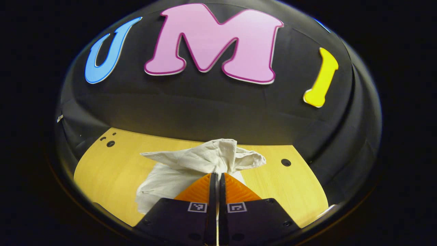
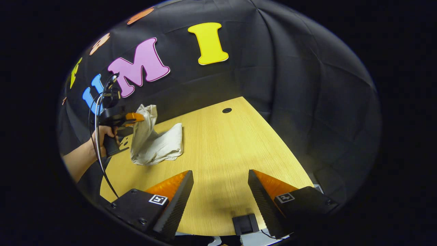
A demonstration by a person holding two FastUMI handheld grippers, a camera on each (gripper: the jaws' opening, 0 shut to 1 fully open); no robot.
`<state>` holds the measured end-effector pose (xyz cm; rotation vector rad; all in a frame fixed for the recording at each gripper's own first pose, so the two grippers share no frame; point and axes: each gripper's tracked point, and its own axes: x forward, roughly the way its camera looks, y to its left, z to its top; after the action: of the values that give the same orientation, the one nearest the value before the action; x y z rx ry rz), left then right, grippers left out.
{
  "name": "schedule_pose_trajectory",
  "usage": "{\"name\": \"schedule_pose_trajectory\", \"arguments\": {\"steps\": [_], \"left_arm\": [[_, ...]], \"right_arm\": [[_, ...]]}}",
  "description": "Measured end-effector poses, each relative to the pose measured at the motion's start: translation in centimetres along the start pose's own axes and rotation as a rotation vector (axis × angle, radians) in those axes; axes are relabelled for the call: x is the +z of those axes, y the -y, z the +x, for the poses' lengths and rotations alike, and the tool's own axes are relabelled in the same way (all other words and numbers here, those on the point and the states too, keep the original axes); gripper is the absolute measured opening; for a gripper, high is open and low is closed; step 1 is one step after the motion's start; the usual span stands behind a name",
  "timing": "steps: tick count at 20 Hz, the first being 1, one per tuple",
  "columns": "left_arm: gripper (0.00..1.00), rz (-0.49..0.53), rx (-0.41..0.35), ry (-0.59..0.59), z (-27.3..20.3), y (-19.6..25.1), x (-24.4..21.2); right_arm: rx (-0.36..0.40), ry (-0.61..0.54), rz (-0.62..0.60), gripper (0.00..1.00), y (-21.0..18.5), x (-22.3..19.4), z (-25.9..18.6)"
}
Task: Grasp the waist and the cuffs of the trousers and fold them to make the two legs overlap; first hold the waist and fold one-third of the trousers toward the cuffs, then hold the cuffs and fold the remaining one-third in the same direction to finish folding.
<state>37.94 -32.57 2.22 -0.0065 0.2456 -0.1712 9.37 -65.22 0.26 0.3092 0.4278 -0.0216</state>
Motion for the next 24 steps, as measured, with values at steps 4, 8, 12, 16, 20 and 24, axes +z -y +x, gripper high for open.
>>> {"name": "schedule_pose_trajectory", "arguments": {"steps": [4, 8, 12, 16, 20, 24], "left_arm": [[0.23, 0.042, -0.040, -0.042, -0.1, 2.1, -2.4], [0.59, 0.070, -0.066, -0.017, -3.5, 1.0, -3.1], [0.97, 0.147, -0.017, 0.056, -10.1, -3.6, -3.0], [0.98, 0.141, 0.014, 0.125, -17.8, -7.7, -3.3], [0.98, 0.054, 0.049, 0.207, -25.3, -11.3, -3.0], [0.97, -0.023, 0.091, 0.269, -32.1, -14.8, -3.4]], "right_arm": [[0.001, -0.014, 0.010, 0.99, 0.0, -1.3, -0.2], [0.004, -0.003, 0.005, 0.99, -1.2, -1.9, -1.4], [0.016, 0.039, -0.037, 0.98, -3.6, -0.6, -2.5], [0.032, 0.104, -0.057, 0.98, -6.3, 1.3, -4.2], [0.036, 0.177, -0.082, 0.99, -8.5, 2.4, -6.8], [0.024, 0.277, -0.111, 0.98, -10.0, 2.8, -10.0]]}}
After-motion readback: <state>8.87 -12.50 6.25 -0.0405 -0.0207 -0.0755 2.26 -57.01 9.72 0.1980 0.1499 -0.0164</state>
